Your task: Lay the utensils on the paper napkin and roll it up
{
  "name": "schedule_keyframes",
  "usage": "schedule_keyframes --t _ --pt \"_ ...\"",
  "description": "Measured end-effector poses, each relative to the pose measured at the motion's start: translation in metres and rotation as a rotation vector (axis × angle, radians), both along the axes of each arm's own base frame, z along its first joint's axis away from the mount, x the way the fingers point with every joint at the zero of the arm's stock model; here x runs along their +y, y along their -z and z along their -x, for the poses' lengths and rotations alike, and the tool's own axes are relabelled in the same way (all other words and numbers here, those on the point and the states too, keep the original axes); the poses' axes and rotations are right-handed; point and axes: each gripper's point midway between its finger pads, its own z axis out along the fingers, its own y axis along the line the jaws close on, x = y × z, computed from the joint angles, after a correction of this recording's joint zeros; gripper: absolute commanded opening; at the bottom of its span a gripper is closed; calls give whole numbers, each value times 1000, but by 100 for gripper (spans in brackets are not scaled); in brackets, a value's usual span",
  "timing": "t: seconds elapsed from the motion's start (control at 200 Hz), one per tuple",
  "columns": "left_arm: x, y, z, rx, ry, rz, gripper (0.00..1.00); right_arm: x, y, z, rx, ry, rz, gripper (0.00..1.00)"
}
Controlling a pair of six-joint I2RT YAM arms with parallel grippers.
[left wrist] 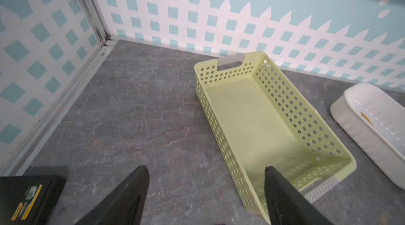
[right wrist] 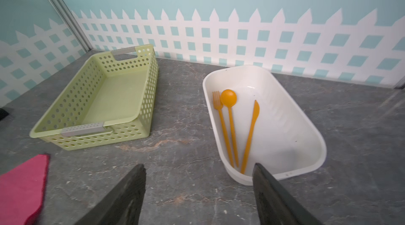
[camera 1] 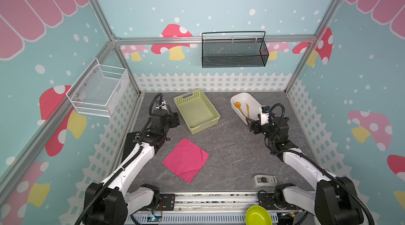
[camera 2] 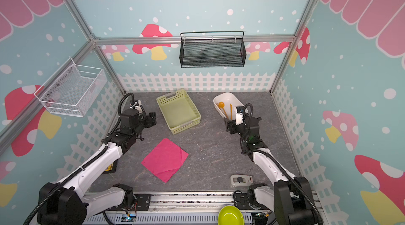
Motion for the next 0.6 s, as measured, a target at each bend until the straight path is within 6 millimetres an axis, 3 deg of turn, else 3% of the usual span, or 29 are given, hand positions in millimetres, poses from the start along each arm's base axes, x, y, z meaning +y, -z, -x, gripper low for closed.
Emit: schedule_keyframes --t 0.13,0.325,0.435,0.6 --pt "-13 12 -4 99 11 46 80 2 11 -7 126 18 -29 70" --pt "-42 57 -17 307 54 66 77 16 34 -9 301 -24 -72 57" --pt "-50 72 -15 382 69 63 78 41 44 1 384 -106 -110 57" --pt "-49 72 -8 425 75 53 79 96 54 32 484 -252 -154 56"
